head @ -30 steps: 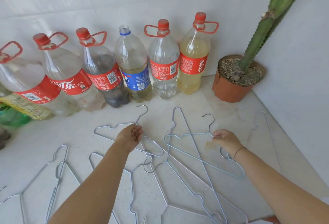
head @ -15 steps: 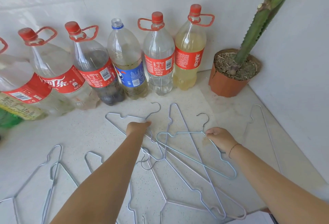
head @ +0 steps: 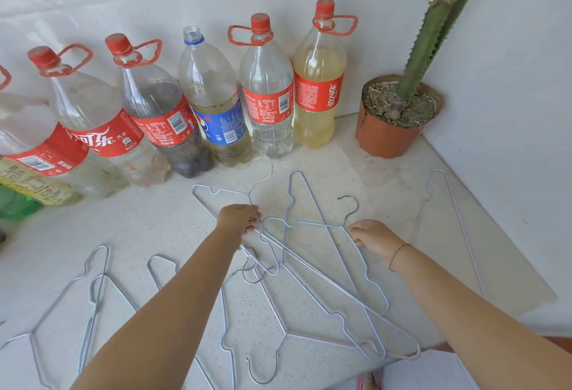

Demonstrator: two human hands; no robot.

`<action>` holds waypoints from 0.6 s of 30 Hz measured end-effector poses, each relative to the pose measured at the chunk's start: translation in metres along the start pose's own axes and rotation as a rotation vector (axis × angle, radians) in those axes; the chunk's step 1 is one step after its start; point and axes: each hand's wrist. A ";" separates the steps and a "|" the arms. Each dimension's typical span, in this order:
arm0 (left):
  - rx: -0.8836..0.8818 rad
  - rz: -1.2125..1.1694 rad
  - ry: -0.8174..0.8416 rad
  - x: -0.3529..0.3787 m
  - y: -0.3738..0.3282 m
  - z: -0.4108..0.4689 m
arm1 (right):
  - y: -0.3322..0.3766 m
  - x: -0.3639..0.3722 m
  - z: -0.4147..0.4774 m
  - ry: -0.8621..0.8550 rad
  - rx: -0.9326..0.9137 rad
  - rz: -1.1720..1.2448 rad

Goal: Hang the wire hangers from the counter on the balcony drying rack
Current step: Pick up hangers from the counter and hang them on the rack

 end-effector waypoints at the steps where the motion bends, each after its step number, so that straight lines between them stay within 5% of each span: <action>1: 0.029 -0.032 0.019 -0.004 0.002 -0.007 | -0.001 0.000 0.000 0.010 0.016 0.006; 18: 0.053 -0.337 0.080 0.040 0.056 -0.142 | 0.002 0.005 -0.009 0.031 0.281 0.354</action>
Point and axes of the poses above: each hand's wrist, its own z-axis towards the middle knuckle, its own x-axis out of the palm, y = z × x, and after that the axes turned 5 degrees about z, right-handed
